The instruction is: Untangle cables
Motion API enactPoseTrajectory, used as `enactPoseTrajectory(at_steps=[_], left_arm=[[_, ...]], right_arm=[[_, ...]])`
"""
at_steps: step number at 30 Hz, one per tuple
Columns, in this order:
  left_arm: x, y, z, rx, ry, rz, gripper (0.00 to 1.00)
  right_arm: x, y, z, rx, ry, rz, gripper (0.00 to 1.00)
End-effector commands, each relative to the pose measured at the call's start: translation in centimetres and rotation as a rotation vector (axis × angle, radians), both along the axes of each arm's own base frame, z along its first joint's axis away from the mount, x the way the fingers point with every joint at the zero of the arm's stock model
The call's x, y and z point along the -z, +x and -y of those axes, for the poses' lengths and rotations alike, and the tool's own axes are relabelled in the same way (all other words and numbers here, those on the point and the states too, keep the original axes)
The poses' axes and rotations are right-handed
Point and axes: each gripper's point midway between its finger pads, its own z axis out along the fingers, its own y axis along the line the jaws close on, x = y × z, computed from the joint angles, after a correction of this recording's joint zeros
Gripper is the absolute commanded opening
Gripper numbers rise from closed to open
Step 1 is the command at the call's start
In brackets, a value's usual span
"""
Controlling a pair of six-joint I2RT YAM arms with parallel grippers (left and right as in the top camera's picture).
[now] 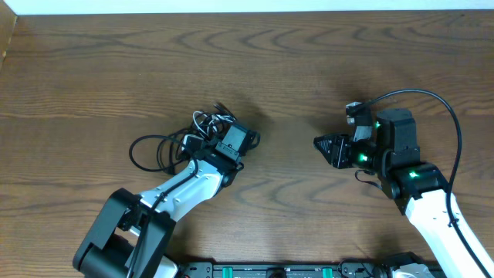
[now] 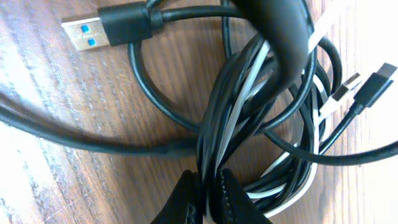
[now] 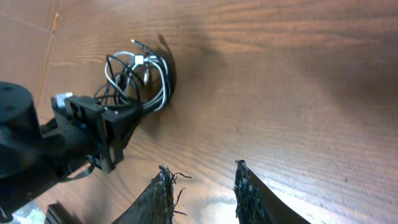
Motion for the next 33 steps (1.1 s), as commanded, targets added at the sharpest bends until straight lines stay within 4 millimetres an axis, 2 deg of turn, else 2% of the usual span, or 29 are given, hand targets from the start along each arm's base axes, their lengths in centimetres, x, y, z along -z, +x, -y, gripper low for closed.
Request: enactPoseTrajectory(at_steps=[1, 7, 10, 13, 15, 19, 24, 30, 33], left_arm=[[-2.0, 0.1, 1.9, 0.165, -0.075, 0.0, 0.08], [-9.9, -0.4, 4.6, 0.263, -0.46, 0.094, 0.08], [-13.3, -0.7, 4.7, 0.3, -0.55, 0.163, 0.08], [-15.9, -1.3, 4.8, 0.328, -0.599, 0.221, 0.08], [-17.3, -1.8, 5.0, 0.321, -0.649, 0.242, 0.08], [-18.7, -2.4, 5.3, 0.286, -0.733, 0.246, 0.08], [-18.9, -2.8, 5.8, 0.214, -0.836, 0.191, 0.08], [-18.9, -3.2, 6.3, 0.192, -0.894, 0.15, 0.08], [-19.1, -3.9, 6.9, 0.171, -0.968, 0.094, 0.08]], right_arm=[[-0.5, 0.0, 0.2, -0.002, 0.0, 0.008, 0.29], [-0.2, -0.4, 0.2, -0.002, -0.004, -0.017, 0.29], [-0.2, -0.4, 0.2, -0.002, -0.004, -0.017, 0.28], [-0.2, -0.4, 0.2, 0.039, 0.026, -0.057, 0.27], [-0.2, -0.6, 0.1, 0.101, 0.085, -0.13, 0.3], [-1.3, -1.5, -1.5, 0.081, 0.217, -0.218, 0.37], [-1.7, -3.5, -2.7, 0.135, 0.377, -0.464, 0.46], [-1.3, -3.3, -2.9, 0.156, 0.345, -0.45, 0.45], [-1.4, -3.9, -4.0, 0.116, 0.335, -0.442, 0.44]])
